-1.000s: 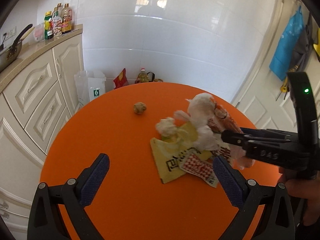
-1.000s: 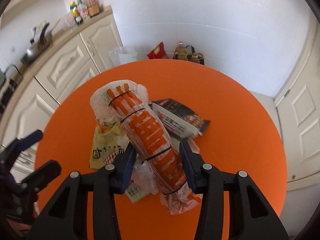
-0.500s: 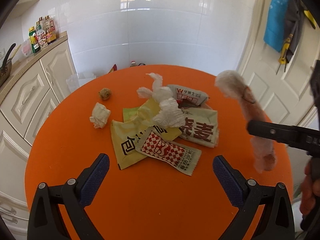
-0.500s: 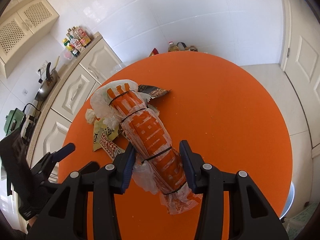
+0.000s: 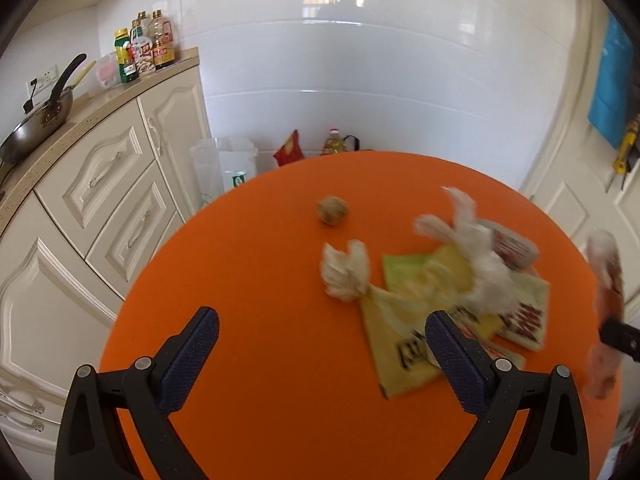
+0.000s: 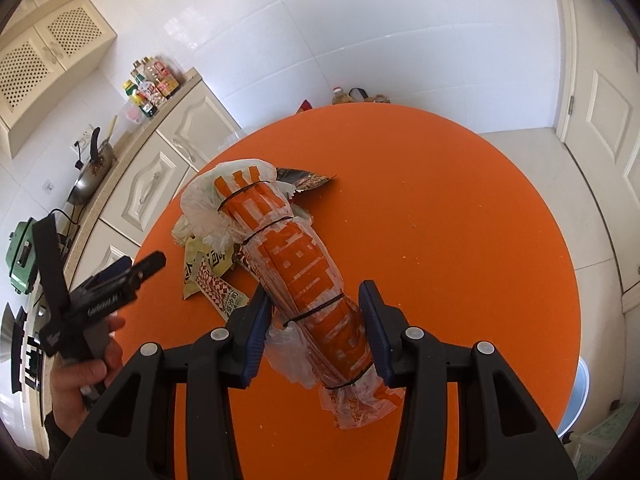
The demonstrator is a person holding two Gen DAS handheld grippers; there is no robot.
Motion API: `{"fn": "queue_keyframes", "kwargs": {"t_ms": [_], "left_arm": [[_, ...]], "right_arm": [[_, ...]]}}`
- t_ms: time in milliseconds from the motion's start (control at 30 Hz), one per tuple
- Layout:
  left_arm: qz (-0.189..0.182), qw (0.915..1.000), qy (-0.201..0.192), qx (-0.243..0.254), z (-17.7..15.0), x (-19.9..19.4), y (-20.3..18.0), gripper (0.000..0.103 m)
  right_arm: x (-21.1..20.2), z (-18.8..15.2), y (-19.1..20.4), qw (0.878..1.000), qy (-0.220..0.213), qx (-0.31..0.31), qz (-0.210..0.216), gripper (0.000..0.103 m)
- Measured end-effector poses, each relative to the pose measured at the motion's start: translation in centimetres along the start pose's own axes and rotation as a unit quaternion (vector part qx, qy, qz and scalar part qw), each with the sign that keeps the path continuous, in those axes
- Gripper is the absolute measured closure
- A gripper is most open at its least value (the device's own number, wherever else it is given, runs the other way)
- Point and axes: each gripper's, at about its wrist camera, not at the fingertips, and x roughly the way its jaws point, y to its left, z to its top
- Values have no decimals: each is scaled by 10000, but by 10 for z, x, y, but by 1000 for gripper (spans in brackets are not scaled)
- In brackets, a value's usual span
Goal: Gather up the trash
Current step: 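Grasp the orange-striped bag roll with the right tool while the left tool grasps a tissue wad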
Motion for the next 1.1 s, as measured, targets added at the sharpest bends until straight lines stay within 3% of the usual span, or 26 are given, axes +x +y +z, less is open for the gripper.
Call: {"fn": "queue_keyframes", "kwargs": {"t_ms": [200, 300, 367, 400, 567, 767, 1100], "left_arm": [[-104, 9996, 224, 124, 21, 47, 3, 7], [-506, 9979, 404, 74, 33, 70, 4, 34], [-764, 9960, 467, -9, 40, 77, 10, 69], [-838, 9954, 474, -13, 42, 79, 9, 76], [-819, 9963, 270, 42, 41, 73, 14, 80], [-764, 9969, -148, 96, 39, 29, 17, 80], [-1365, 9847, -834, 686, 28, -52, -35, 80]], "right_arm": [[9, 10, 12, 9998, -10, -46, -195, 59], [12, 14, 15, 9996, 4, -56, -266, 59], [12, 16, 18, 9995, -7, -71, -313, 59], [12, 16, 20, 9994, -17, -75, -323, 59], [3, 16, 23, 9994, -130, -107, -302, 59], [-28, 8, 15, 9987, -446, -52, -247, 59], [-110, -12, -30, 9913, -1225, 306, -364, 59]]}}
